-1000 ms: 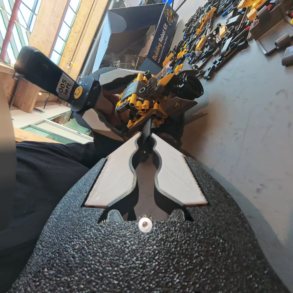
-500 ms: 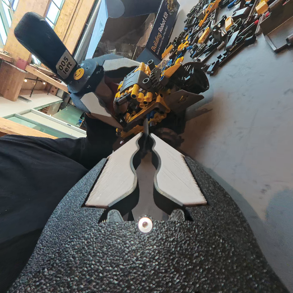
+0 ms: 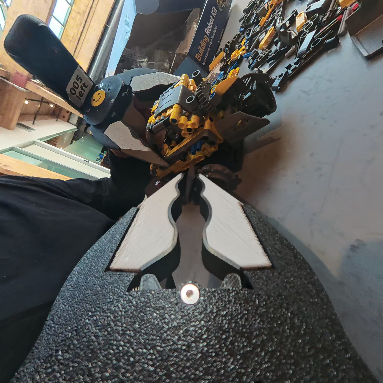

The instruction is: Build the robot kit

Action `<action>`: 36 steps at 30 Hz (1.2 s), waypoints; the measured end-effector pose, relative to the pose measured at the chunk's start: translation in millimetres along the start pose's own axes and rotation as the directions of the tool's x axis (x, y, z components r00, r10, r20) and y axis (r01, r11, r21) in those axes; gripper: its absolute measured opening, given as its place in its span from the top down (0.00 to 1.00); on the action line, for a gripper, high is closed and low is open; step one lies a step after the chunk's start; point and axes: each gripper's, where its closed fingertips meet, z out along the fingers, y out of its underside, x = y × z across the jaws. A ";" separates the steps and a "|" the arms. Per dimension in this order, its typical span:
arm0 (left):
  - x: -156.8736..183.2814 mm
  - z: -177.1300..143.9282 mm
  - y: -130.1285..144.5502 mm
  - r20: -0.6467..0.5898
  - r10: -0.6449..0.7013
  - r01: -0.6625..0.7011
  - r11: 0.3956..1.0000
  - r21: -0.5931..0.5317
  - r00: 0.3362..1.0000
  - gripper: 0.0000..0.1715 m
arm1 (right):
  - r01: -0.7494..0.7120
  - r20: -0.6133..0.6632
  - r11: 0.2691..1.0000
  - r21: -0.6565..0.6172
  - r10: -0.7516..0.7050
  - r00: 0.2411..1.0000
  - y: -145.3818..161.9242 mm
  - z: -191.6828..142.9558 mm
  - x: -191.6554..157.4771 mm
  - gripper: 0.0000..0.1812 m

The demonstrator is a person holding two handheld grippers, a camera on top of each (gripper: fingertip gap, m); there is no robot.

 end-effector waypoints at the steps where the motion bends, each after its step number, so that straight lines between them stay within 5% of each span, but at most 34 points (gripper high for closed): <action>1: 0.2 0.3 0.0 0.000 0.002 -0.002 1.000 0.001 1.000 0.49 | -0.001 -0.008 1.000 -0.011 0.001 1.000 1.7 0.1 1.1 0.97; 12: 1.5 1.4 2.2 -0.001 0.052 -0.052 0.999 -0.006 0.999 0.47 | 0.092 0.048 0.995 -0.041 -0.090 0.995 12.1 -5.1 -15.5 1.00; 18: 8.5 -10.0 8.8 -0.143 0.128 -0.128 0.992 0.012 0.981 0.51 | 0.150 0.091 0.986 -0.077 -0.143 0.985 24.6 -31.4 -26.0 1.00; 27: 39.4 -28.0 20.1 -0.384 0.246 -0.234 0.969 0.079 0.890 0.51 | 0.250 0.175 0.966 0.067 -0.258 0.950 17.2 -65.7 -36.5 1.00; 36: 44.8 -25.8 19.5 -0.421 0.262 -0.261 0.963 0.061 0.868 0.51 | 0.288 0.173 0.955 0.071 -0.296 0.939 20.6 -65.9 -38.2 1.00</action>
